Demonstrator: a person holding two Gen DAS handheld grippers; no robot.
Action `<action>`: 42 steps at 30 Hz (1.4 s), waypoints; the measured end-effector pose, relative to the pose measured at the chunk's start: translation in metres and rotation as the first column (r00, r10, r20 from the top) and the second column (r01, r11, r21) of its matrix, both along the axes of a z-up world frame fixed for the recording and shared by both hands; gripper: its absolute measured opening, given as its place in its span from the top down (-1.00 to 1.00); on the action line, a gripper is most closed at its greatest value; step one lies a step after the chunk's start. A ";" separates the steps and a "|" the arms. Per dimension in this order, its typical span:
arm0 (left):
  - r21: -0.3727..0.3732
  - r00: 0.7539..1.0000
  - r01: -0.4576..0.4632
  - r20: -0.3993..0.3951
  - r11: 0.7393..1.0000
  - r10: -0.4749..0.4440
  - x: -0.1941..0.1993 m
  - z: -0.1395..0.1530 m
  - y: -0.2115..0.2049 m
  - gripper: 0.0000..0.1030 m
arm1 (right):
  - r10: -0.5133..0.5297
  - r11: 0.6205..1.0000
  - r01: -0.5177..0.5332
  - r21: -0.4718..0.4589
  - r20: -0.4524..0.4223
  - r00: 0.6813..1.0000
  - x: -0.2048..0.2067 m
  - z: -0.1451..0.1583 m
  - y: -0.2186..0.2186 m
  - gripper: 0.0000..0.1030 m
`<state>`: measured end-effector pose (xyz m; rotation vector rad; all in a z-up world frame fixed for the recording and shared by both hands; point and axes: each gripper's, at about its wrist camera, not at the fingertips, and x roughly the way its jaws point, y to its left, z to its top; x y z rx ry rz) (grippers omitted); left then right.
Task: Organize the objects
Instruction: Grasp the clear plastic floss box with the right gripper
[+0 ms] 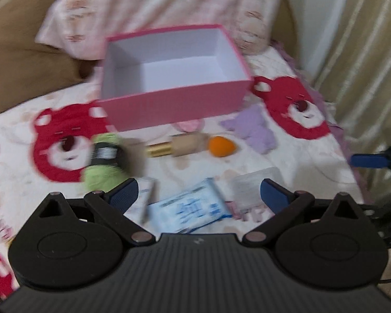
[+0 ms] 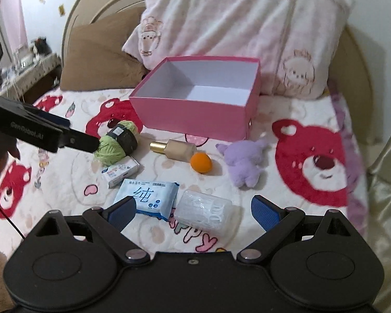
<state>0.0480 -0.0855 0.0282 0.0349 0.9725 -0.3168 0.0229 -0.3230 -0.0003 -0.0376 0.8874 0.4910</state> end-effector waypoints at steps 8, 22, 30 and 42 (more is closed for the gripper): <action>-0.017 0.992 0.062 -0.112 0.998 -0.064 0.035 -0.059 -0.046 -0.80 | 0.134 0.990 -0.137 -0.042 -0.059 0.989 0.031 -0.042 0.000 -0.87; -0.165 0.984 0.082 -0.145 0.983 -0.107 0.054 -0.135 -0.055 -0.31 | 0.237 0.961 -0.264 -0.084 -0.238 0.942 0.065 -0.110 0.032 -0.83; -0.249 0.969 0.055 -0.218 0.967 -0.111 0.062 -0.160 -0.053 0.05 | 0.106 0.981 -0.146 -0.126 -0.283 0.953 0.070 -0.137 0.042 -0.48; -0.350 0.972 -0.040 -0.229 0.936 -0.044 0.064 -0.176 -0.049 -0.02 | 0.086 0.968 -0.122 -0.221 -0.163 0.983 0.064 -0.145 0.046 -0.39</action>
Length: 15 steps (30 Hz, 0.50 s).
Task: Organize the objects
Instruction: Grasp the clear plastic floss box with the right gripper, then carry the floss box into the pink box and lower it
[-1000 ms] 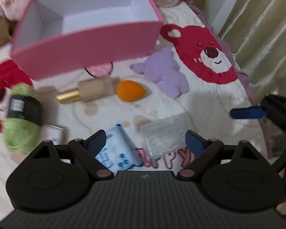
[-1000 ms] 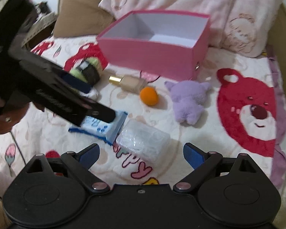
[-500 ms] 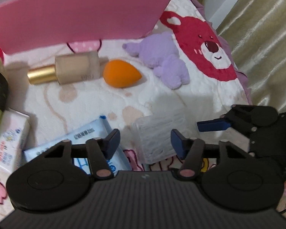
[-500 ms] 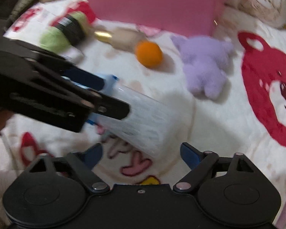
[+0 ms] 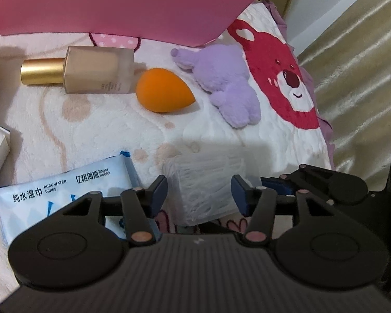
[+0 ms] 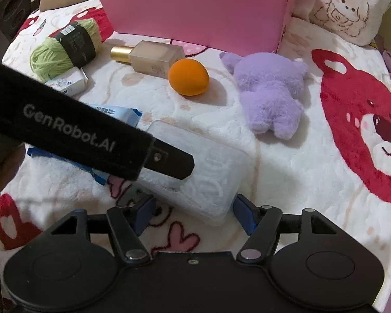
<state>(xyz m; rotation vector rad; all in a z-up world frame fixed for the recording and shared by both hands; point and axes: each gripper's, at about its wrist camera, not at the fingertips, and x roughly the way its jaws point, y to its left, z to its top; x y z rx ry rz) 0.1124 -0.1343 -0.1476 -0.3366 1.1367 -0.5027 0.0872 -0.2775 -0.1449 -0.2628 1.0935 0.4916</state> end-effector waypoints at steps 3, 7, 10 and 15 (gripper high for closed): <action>0.015 1.000 0.017 0.019 1.000 -0.017 -0.004 0.007 -0.002 -0.02 | 0.006 1.000 -0.005 -0.021 0.035 0.999 -0.005 0.005 0.005 -0.37; 0.037 0.997 0.040 0.070 0.999 -0.042 -0.011 0.028 -0.001 -0.02 | 0.011 1.000 -0.009 -0.023 0.080 0.997 -0.013 0.021 0.008 -0.36; 0.052 0.991 0.056 0.121 0.997 -0.062 -0.016 0.050 0.002 -0.02 | -0.014 1.000 0.014 0.008 0.110 0.994 -0.017 0.041 0.007 -0.36; 0.078 0.984 0.051 0.169 0.996 -0.064 -0.018 0.089 0.006 -0.02 | -0.031 0.999 0.027 0.030 0.138 0.990 -0.014 0.072 0.015 -0.36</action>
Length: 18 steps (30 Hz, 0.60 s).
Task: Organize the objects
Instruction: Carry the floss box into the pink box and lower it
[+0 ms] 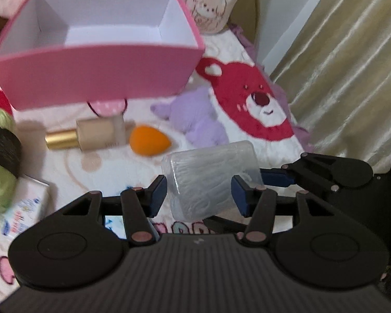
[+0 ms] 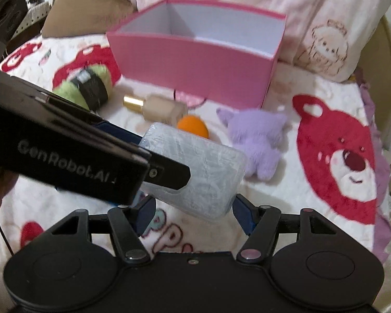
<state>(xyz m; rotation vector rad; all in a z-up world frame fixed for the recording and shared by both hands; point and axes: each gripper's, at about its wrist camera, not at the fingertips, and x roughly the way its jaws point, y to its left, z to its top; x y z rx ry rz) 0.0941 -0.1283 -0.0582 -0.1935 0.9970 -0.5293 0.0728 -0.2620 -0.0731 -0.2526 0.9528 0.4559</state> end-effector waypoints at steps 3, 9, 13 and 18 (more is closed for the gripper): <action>-0.003 1.000 -0.005 0.024 1.000 0.005 0.004 0.028 0.005 -0.02 | 0.011 1.000 -0.010 -0.021 0.050 0.999 0.001 0.023 0.007 -0.36; 0.020 0.994 0.007 0.107 1.000 -0.009 0.019 0.095 0.018 -0.02 | 0.032 0.999 -0.034 0.012 0.115 0.993 0.021 0.084 0.015 -0.36; 0.067 0.991 -0.009 0.135 0.998 0.000 0.037 0.127 0.021 -0.02 | 0.065 0.998 -0.067 0.003 0.176 0.982 0.040 0.109 0.026 -0.36; 0.107 0.993 -0.072 0.106 0.992 0.061 0.076 0.151 0.026 -0.03 | 0.076 0.997 -0.081 0.016 0.202 0.976 0.075 0.125 0.037 -0.35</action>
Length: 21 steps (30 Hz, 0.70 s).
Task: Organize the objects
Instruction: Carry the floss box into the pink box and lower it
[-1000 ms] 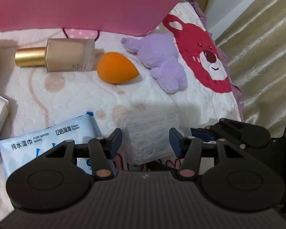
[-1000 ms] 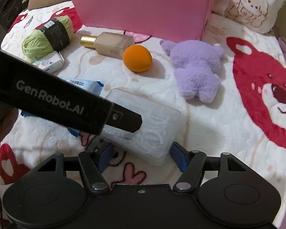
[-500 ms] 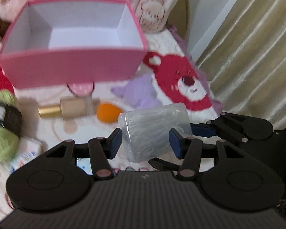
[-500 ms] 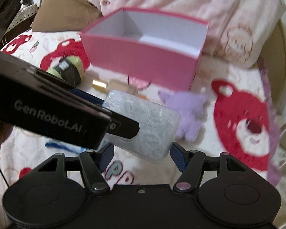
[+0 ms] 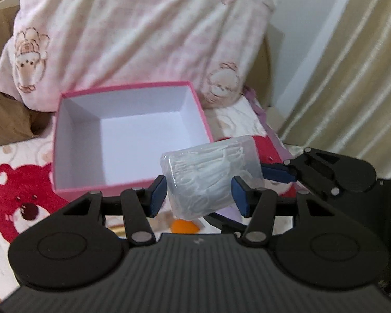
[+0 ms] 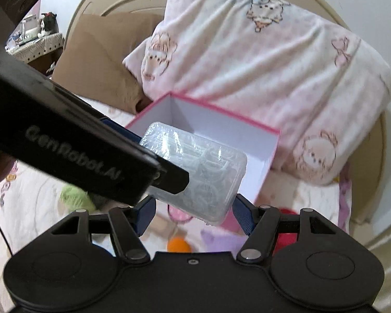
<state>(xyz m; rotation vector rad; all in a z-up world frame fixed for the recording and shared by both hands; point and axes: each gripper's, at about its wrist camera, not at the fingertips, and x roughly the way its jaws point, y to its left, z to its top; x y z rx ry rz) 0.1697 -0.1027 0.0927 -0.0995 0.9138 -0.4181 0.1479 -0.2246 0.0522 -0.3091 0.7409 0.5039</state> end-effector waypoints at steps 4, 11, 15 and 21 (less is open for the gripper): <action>0.060 1.000 -0.005 0.030 0.998 0.003 0.028 0.008 -0.001 -0.03 | 0.001 1.000 0.000 0.031 -0.031 1.000 0.040 0.006 0.003 -0.35; 0.015 0.999 -0.038 -0.004 0.999 0.038 0.102 -0.029 0.014 -0.03 | -0.016 1.000 0.018 0.021 -0.116 0.993 0.115 -0.020 0.017 -0.35; 0.012 0.999 -0.044 -0.029 0.999 0.044 0.137 -0.064 0.021 -0.04 | -0.046 0.999 0.049 0.013 -0.191 0.980 0.156 -0.051 0.029 -0.35; -0.027 0.985 -0.135 -0.109 0.990 0.132 0.181 -0.119 0.037 -0.08 | -0.087 0.994 0.069 -0.084 -0.243 0.966 0.200 -0.105 0.056 -0.31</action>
